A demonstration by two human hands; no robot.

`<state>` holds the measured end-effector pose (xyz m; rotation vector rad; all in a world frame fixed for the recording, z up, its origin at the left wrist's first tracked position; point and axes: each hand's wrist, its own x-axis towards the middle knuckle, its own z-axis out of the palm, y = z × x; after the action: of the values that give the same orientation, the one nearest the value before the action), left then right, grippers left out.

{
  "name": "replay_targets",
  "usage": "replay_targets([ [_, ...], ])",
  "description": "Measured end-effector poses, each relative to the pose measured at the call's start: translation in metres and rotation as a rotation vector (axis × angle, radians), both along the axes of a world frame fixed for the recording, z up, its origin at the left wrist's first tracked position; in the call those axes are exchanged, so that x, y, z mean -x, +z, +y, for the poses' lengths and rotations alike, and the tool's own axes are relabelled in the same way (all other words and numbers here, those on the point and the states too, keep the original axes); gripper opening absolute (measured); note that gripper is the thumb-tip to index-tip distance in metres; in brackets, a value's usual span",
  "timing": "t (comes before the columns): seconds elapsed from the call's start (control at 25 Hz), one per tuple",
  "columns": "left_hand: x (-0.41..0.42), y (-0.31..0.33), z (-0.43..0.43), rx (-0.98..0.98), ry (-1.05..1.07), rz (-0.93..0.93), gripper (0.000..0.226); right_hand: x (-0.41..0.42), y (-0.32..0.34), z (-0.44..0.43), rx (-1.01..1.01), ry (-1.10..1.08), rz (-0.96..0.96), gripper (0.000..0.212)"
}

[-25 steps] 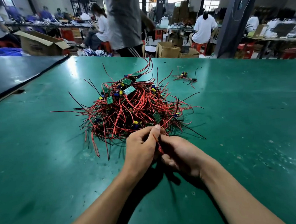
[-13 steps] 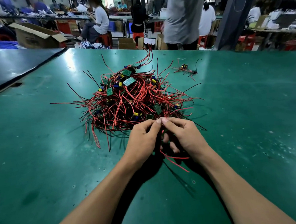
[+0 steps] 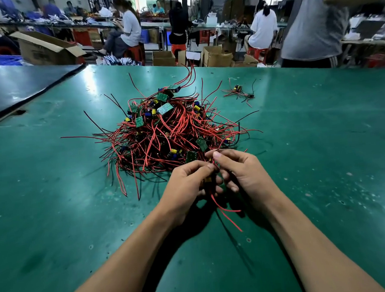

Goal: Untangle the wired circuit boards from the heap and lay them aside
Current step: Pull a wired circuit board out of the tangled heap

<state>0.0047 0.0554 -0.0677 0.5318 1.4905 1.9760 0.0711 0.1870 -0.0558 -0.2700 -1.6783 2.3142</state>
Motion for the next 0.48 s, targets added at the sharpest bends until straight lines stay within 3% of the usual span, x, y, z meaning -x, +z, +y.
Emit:
replay_targets([
  [0.16, -0.003, -0.003, -0.002, 0.036, -0.034, 0.128, 0.015, -0.007, 0.003, 0.01, -0.294, 0.028, -0.051, 0.02],
  [0.32, -0.006, -0.001, -0.003, 0.086, -0.034, 0.247, 0.015, -0.007, 0.004, 0.012, -0.31, 0.009, -0.03, 0.014],
  [0.48, -0.01, -0.001, -0.001, 0.048, -0.04, 0.208, 0.016, -0.006, 0.005, 0.012, -0.287, 0.028, -0.024, 0.007],
])
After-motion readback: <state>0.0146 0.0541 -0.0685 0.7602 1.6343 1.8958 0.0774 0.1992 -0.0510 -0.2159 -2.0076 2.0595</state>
